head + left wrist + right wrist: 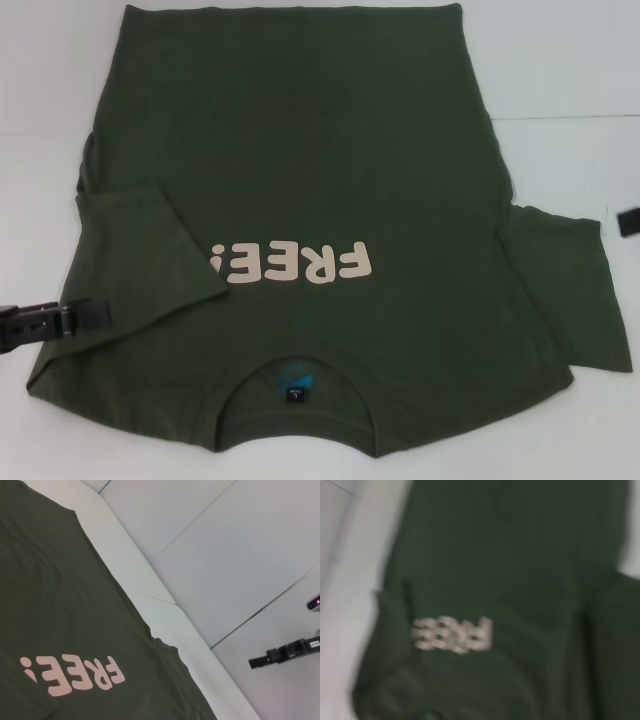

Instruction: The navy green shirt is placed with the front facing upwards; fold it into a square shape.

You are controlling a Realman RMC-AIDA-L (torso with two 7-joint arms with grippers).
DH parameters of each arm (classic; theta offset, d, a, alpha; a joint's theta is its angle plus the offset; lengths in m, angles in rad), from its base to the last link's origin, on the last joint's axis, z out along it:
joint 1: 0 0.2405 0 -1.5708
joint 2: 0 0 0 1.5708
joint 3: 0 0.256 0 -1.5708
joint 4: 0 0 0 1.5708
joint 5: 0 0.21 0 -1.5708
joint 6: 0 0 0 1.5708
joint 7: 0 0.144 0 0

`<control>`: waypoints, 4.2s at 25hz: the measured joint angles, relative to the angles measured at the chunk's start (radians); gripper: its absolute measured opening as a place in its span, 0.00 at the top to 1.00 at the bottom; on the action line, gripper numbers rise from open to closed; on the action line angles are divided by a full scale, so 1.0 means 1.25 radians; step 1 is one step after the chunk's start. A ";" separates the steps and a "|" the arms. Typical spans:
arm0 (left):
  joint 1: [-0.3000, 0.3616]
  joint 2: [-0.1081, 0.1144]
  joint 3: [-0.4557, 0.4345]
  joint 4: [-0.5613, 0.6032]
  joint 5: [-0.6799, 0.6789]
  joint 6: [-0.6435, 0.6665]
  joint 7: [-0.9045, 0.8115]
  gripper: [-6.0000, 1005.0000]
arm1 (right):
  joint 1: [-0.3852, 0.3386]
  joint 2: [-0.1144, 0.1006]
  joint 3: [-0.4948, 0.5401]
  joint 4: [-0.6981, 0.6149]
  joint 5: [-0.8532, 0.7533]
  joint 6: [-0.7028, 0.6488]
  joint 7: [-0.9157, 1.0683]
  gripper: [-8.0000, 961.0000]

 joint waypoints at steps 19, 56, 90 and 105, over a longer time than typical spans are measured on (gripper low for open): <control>0.000 -0.004 -0.005 -0.020 0.001 -0.041 0.032 0.16 | -0.001 0.050 -0.033 0.102 -0.171 0.222 0.005 0.05; 0.000 -0.005 -0.005 -0.027 -0.005 -0.056 0.055 0.16 | -0.003 0.075 -0.028 0.244 -0.168 0.355 -0.013 0.06; -0.009 -0.007 -0.004 -0.029 -0.007 -0.059 0.057 0.16 | -0.024 0.071 -0.022 0.268 -0.106 0.360 -0.020 0.36; -0.009 -0.007 -0.005 -0.030 -0.007 -0.060 0.057 0.16 | -0.026 0.074 -0.020 0.260 -0.105 0.360 -0.046 0.75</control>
